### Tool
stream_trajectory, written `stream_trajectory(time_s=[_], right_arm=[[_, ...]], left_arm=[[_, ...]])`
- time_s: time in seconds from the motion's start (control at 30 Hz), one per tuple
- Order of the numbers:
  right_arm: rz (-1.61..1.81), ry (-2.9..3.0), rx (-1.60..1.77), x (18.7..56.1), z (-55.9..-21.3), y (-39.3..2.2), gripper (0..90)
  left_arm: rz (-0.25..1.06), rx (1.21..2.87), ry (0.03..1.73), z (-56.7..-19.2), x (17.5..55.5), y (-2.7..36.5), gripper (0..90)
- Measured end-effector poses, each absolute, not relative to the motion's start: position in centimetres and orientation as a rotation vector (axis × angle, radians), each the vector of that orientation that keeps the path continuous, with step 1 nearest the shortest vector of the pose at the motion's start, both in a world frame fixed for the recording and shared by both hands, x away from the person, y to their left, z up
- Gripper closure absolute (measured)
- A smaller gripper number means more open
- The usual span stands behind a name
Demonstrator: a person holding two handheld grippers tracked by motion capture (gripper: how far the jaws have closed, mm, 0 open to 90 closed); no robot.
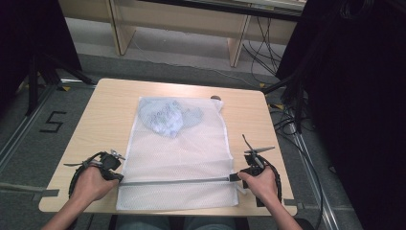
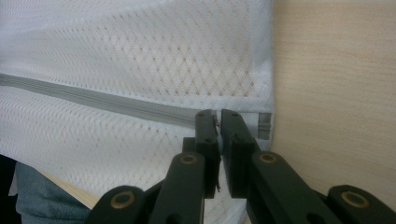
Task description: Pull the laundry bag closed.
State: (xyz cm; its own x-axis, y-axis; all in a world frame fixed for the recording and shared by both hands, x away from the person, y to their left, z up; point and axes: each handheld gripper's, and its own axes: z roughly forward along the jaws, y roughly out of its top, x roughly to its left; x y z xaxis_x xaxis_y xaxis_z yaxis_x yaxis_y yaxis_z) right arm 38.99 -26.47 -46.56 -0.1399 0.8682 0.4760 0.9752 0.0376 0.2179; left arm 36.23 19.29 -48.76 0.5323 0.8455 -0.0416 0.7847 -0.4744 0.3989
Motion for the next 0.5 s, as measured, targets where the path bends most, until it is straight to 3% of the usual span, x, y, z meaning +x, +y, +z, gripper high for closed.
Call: stream_trajectory(time_s=[0.13, 0.17, 0.3, 0.5], right_arm=[[-0.727, -2.079, -1.902, 38.8, -46.5, -26.3, 85.8], [-0.815, -2.280, -1.775, 39.2, -47.2, -27.2, 83.2], [-0.876, -2.233, -1.876, 39.0, -46.6, -27.3, 67.6], [-0.946, -2.244, -1.899, 39.1, -46.2, -27.9, 62.2]], left_arm=[[0.224, 2.414, 1.333, -48.7, 36.2, 19.4, 90.0], [0.221, 2.415, 1.338, -48.7, 36.2, 19.5, 90.0], [0.214, 2.399, 1.341, -48.7, 36.2, 19.6, 90.0], [0.235, 2.380, 1.334, -48.9, 36.1, 19.8, 89.5]])
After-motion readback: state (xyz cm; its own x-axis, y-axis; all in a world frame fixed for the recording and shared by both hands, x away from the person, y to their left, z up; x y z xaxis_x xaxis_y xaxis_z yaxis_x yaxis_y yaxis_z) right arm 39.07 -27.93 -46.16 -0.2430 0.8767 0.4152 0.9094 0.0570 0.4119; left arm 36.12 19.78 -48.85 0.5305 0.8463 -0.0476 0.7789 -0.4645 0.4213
